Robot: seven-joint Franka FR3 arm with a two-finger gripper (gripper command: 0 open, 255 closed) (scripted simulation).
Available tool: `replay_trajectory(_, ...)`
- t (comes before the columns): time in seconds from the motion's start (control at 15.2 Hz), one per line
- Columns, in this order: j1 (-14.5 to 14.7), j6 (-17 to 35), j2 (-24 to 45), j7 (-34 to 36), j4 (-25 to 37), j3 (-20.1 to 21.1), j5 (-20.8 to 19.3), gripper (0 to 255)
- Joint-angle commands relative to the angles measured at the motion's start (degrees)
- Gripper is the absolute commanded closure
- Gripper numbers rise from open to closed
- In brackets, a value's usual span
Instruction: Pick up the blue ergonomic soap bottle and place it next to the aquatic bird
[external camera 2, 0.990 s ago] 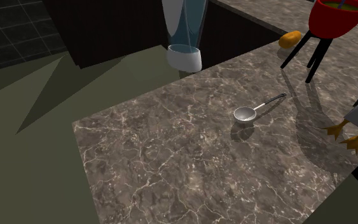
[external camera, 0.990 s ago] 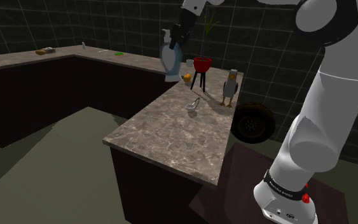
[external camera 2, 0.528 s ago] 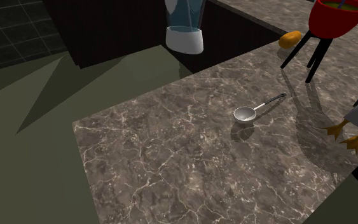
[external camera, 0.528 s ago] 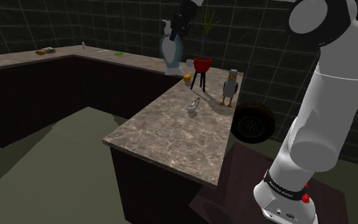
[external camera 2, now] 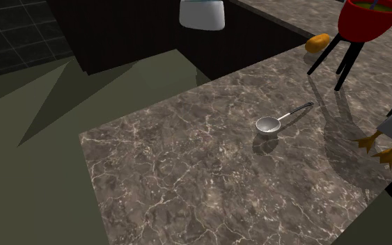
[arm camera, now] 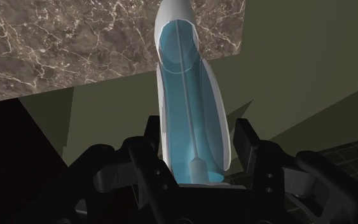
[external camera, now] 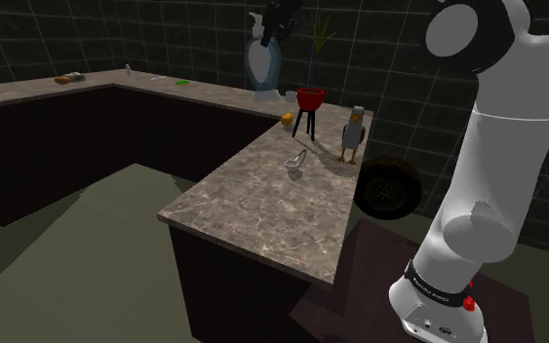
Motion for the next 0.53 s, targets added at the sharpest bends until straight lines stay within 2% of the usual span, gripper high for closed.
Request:
replay_trajectory(0.0,-0.2,-1.2,0.7,0.2,1.8,-0.1,0.3,255)
replay_trajectory(0.46,-4.0,-2.3,-6.6,-7.5,-6.8,-3.4,-0.6,255)
